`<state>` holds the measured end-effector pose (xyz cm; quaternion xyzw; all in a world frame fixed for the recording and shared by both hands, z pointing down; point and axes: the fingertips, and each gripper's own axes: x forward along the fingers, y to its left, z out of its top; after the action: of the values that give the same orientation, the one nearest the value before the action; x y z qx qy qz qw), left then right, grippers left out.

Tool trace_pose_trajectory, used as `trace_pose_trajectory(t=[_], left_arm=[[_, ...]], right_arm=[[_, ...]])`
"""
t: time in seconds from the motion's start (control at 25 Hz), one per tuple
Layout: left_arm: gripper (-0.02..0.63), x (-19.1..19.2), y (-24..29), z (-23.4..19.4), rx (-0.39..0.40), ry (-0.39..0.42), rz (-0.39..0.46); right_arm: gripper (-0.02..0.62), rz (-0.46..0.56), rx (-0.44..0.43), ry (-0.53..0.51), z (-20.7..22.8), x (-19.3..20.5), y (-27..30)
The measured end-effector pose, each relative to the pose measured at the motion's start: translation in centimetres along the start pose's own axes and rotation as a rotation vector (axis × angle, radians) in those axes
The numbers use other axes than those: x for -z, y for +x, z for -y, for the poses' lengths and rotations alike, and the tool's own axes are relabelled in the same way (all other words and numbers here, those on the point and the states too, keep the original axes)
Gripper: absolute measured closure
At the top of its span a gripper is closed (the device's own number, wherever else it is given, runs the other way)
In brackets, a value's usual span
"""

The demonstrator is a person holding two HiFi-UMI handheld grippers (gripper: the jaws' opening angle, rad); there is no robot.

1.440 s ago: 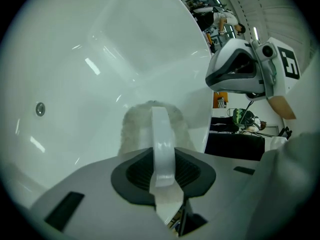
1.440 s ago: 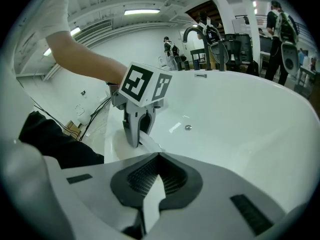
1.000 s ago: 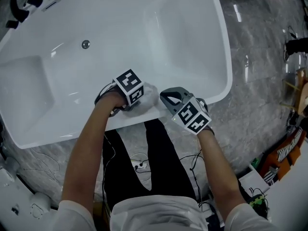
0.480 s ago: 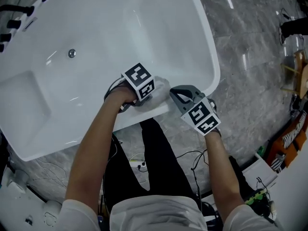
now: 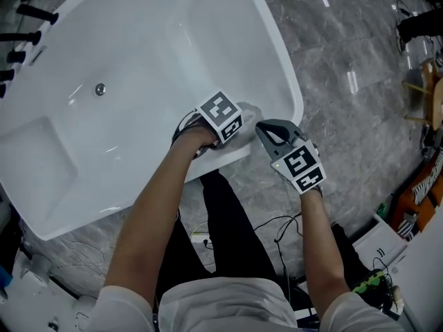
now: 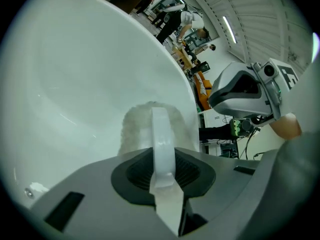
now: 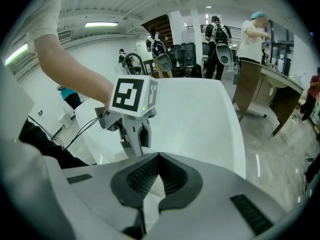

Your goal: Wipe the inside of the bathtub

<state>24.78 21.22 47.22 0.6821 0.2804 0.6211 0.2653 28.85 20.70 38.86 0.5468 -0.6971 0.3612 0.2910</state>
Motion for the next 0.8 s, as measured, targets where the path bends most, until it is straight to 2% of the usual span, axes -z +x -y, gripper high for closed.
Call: trace_pose_trajectory(t=[0.2,0.48,0.8], left_arm=[[0.509,0.6,-1.1,-0.2,-0.068,-0.018,0.116],[0.509,4.3,-7.9,1.5,-0.171,-0.080,0.289],[0.509,10.2,-16.8,5.4,-0.271,-0.110,0.526]], right_arm=[[0.592,0.061,0.016,0.032,-0.1,-1.9,-0.7],[0.591,0.131,0.005,0.026,-2.5,-5.5,-2.2],[0.591,0.301,-0.037,0.041,-10.3,-12.2,-3.9]])
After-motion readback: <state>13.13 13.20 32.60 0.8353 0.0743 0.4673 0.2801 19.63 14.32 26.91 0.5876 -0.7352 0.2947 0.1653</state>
